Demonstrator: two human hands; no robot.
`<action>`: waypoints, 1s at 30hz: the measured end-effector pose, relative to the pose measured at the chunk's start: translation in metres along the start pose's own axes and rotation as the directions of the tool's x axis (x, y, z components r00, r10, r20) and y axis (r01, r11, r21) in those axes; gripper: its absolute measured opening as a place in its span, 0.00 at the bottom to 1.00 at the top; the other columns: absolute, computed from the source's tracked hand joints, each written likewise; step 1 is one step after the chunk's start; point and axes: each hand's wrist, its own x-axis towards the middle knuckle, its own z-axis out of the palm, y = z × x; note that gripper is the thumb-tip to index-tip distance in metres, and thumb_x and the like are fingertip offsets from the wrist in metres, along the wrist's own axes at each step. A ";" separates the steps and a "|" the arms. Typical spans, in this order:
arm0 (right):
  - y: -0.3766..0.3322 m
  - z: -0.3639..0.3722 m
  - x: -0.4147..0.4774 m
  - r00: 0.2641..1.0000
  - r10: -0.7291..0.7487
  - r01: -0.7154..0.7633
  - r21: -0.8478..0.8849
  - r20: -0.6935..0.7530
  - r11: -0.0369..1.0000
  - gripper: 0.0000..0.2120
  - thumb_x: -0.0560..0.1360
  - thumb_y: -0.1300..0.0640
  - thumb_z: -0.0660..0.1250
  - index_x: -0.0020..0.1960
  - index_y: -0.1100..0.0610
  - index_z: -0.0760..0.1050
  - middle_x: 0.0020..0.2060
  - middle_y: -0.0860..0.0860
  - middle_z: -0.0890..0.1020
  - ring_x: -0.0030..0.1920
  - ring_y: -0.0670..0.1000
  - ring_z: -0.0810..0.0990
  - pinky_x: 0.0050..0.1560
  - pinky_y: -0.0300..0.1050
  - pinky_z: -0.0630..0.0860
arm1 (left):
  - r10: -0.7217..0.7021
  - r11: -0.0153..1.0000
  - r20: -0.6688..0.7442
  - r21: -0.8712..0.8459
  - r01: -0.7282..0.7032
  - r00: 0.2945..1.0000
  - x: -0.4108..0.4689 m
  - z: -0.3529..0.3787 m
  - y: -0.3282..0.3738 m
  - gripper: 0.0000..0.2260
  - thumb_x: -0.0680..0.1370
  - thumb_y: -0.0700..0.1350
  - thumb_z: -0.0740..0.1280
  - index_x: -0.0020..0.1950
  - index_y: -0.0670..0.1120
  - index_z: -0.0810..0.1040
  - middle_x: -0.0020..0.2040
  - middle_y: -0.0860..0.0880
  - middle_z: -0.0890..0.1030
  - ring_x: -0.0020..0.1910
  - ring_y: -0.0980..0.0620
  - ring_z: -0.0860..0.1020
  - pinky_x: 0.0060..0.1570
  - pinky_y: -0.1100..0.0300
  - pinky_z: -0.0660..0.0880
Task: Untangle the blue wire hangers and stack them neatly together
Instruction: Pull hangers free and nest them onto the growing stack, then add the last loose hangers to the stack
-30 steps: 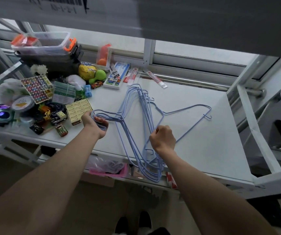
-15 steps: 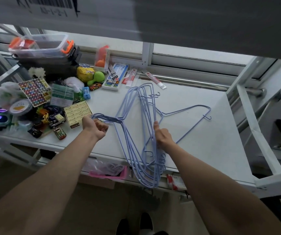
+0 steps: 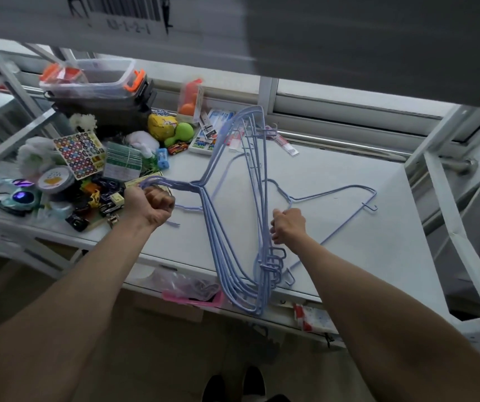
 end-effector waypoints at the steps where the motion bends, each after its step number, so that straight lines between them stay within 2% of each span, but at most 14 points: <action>1: -0.001 0.005 -0.001 0.999 -0.033 0.033 -0.106 0.005 0.994 0.16 0.76 0.50 0.61 0.46 0.64 0.75 0.47 0.66 0.81 0.36 0.59 0.80 0.36 0.48 0.75 | 0.010 1.000 -0.003 -0.008 -0.010 1.000 -0.002 -0.002 0.006 0.30 0.82 0.43 0.46 0.18 0.48 0.58 0.14 0.52 0.54 0.22 0.52 0.46 0.28 0.69 0.47; 3: -0.003 0.014 -0.008 0.994 -0.100 0.109 -0.338 0.044 0.935 0.20 0.76 0.49 0.65 0.54 0.66 0.75 0.54 0.66 0.80 0.52 0.64 0.80 0.48 0.49 0.74 | 0.031 0.999 -0.006 -0.014 -0.031 0.999 -0.006 -0.004 0.017 0.31 0.82 0.43 0.48 0.16 0.48 0.56 0.14 0.52 0.54 0.20 0.52 0.46 0.27 0.69 0.47; 4: -0.005 0.017 -0.013 0.991 -0.109 0.129 -0.409 0.072 0.903 0.20 0.76 0.49 0.66 0.57 0.66 0.74 0.56 0.65 0.79 0.56 0.64 0.78 0.51 0.49 0.74 | 0.041 0.999 -0.017 -0.012 -0.041 0.999 -0.007 -0.006 0.022 0.31 0.82 0.43 0.48 0.16 0.48 0.56 0.14 0.52 0.54 0.20 0.52 0.46 0.27 0.68 0.47; 6: -0.005 0.022 -0.016 0.988 -0.108 0.151 -0.517 0.112 0.843 0.19 0.76 0.52 0.67 0.59 0.64 0.72 0.59 0.62 0.76 0.60 0.63 0.76 0.55 0.49 0.74 | 0.049 0.999 -0.035 -0.006 -0.050 0.998 -0.006 -0.012 0.032 0.32 0.82 0.44 0.47 0.16 0.48 0.56 0.14 0.52 0.54 0.19 0.53 0.46 0.29 0.68 0.47; 8: -0.006 0.027 -0.017 0.984 -0.108 0.170 -0.595 0.138 0.786 0.17 0.76 0.55 0.65 0.62 0.61 0.70 0.62 0.60 0.74 0.62 0.62 0.75 0.57 0.49 0.72 | 0.044 0.999 -0.041 -0.004 -0.045 0.998 -0.004 -0.019 0.038 0.32 0.83 0.44 0.47 0.16 0.48 0.57 0.14 0.52 0.54 0.16 0.53 0.48 0.29 0.69 0.47; 10: -0.008 0.030 -0.018 0.981 -0.110 0.188 -0.627 0.162 0.756 0.16 0.77 0.57 0.62 0.63 0.61 0.69 0.63 0.59 0.73 0.63 0.62 0.74 0.58 0.49 0.72 | 0.031 0.999 -0.048 -0.008 -0.031 0.998 -0.002 -0.026 0.042 0.32 0.83 0.44 0.46 0.16 0.48 0.57 0.14 0.51 0.54 0.17 0.52 0.47 0.28 0.69 0.47; 14: -0.009 0.036 -0.015 0.977 -0.133 0.202 -0.535 0.166 0.820 0.14 0.77 0.61 0.60 0.61 0.66 0.71 0.61 0.63 0.75 0.59 0.64 0.76 0.57 0.50 0.74 | 0.010 1.000 -0.053 -0.014 -0.011 0.999 -0.002 -0.033 0.042 0.32 0.82 0.43 0.47 0.16 0.48 0.57 0.14 0.52 0.54 0.13 0.53 0.51 0.25 0.70 0.48; 16: -0.006 0.036 -0.010 0.980 -0.119 0.178 -0.420 0.162 0.890 0.09 0.75 0.63 0.63 0.51 0.69 0.75 0.51 0.66 0.81 0.47 0.63 0.83 0.48 0.53 0.81 | 0.001 1.000 -0.056 -0.016 -0.002 0.998 -0.002 -0.034 0.041 0.31 0.82 0.43 0.48 0.16 0.48 0.57 0.14 0.52 0.54 0.12 0.54 0.53 0.23 0.70 0.48; 18: -0.003 0.034 -0.007 0.981 -0.123 0.164 -0.313 0.148 0.936 0.06 0.74 0.64 0.64 0.41 0.67 0.76 0.40 0.68 0.83 0.33 0.60 0.83 0.37 0.53 0.82 | -0.018 1.000 -0.050 -0.020 0.017 0.999 -0.001 -0.034 0.038 0.30 0.82 0.44 0.48 0.17 0.47 0.57 0.15 0.52 0.54 0.12 0.54 0.53 0.23 0.69 0.48; 20: 0.001 0.030 -0.001 0.987 -0.143 0.157 -0.237 0.077 0.959 0.08 0.73 0.62 0.64 0.38 0.66 0.75 0.37 0.67 0.83 0.34 0.61 0.83 0.36 0.54 0.81 | -0.043 0.999 -0.038 -0.016 0.042 0.998 0.000 -0.034 0.035 0.31 0.82 0.46 0.48 0.17 0.48 0.58 0.15 0.51 0.54 0.12 0.54 0.53 0.20 0.69 0.49; 23: 0.003 0.017 0.003 0.989 -0.134 0.124 -0.134 -0.067 0.983 0.10 0.74 0.58 0.65 0.40 0.66 0.77 0.35 0.62 0.82 0.37 0.61 0.82 0.37 0.50 0.79 | -0.059 0.998 -0.018 -0.012 0.059 0.998 0.004 -0.030 0.027 0.31 0.83 0.46 0.47 0.17 0.48 0.58 0.15 0.52 0.54 0.12 0.54 0.53 0.19 0.69 0.50; 26: 0.003 -0.001 0.005 0.970 -0.143 0.136 -0.046 -0.196 0.990 0.11 0.75 0.60 0.64 0.39 0.68 0.77 0.33 0.58 0.78 0.36 0.57 0.77 0.38 0.45 0.71 | -0.068 0.998 -0.021 -0.016 0.068 0.997 0.008 -0.024 0.017 0.31 0.83 0.47 0.46 0.18 0.48 0.58 0.15 0.52 0.54 0.13 0.54 0.52 0.21 0.69 0.48; 28: 0.004 -0.014 0.005 0.950 -0.157 0.156 -0.027 -0.271 0.987 0.12 0.74 0.61 0.64 0.34 0.66 0.74 0.30 0.58 0.75 0.34 0.56 0.73 0.36 0.45 0.67 | -0.074 0.997 -0.018 -0.011 0.073 0.997 0.009 -0.018 0.011 0.29 0.82 0.45 0.47 0.18 0.47 0.58 0.15 0.52 0.54 0.16 0.53 0.49 0.25 0.69 0.47; 30: 0.008 -0.029 0.004 0.929 -0.169 0.164 -0.043 -0.330 0.986 0.13 0.74 0.61 0.63 0.32 0.63 0.72 0.28 0.57 0.74 0.33 0.56 0.71 0.35 0.45 0.65 | -0.067 0.998 -0.021 0.011 0.067 0.998 0.009 -0.010 0.004 0.25 0.77 0.40 0.51 0.17 0.47 0.57 0.15 0.51 0.55 0.21 0.53 0.46 0.26 0.69 0.47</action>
